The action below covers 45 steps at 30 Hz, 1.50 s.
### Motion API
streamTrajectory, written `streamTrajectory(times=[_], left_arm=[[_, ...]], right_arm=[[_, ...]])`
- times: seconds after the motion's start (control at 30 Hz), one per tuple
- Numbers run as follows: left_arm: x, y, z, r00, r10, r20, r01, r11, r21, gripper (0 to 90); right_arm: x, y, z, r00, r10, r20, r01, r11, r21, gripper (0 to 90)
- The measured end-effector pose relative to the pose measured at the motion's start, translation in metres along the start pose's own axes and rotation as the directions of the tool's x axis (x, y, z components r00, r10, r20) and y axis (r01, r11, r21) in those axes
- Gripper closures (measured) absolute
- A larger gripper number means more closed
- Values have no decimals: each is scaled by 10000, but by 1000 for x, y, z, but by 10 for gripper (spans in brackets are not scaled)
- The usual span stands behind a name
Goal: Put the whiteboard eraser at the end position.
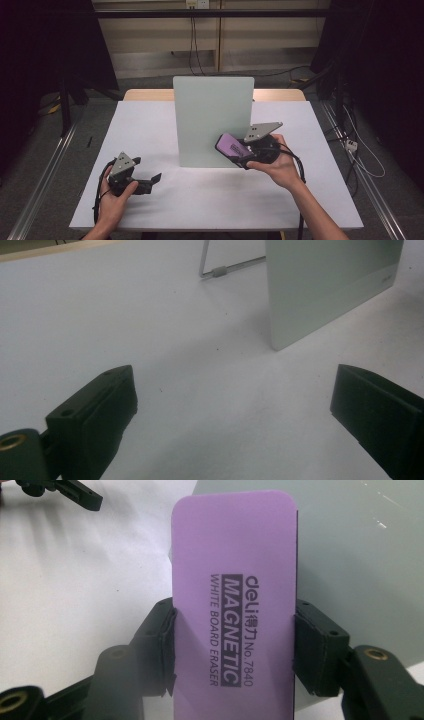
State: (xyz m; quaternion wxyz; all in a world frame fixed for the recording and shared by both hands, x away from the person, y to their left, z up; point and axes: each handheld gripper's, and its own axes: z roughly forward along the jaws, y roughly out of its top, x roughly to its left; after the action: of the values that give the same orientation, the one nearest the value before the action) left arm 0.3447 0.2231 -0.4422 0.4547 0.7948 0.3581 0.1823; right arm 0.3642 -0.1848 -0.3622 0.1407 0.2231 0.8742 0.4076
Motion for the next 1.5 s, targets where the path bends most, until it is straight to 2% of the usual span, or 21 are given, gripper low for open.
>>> streamTrajectory(times=[0.23, 0.4, 0.87, 1.33, 1.5], left_arm=[[0, 0, 0, 9999, -117, -38, 117, 9999, -22, 47], [-2, 1, 2, 9999, -88, -81, 88, 10000, -6, 47], [-1, 1, 1, 10000, -43, -29, 43, 10000, 80, 47], [-2, 1, 0, 9999, 84, 82, -84, 10000, 15, 47], [-2, 1, 0, 10000, 65, 48, -65, 10000, 6, 47]], right_arm=[[1, 0, 3, 9997, 54, -250, -52, 9999, 92, 419], [5, -2, 6, 9979, 4, -646, 22, 9992, 395, 419], [8, 1, 12, 9954, -80, -951, 137, 9982, 589, 419], [23, 4, 28, 9901, -269, -1379, 432, 9922, 1170, 419], [29, 5, 34, 9851, -343, -1687, 571, 9896, 1320, 419]])
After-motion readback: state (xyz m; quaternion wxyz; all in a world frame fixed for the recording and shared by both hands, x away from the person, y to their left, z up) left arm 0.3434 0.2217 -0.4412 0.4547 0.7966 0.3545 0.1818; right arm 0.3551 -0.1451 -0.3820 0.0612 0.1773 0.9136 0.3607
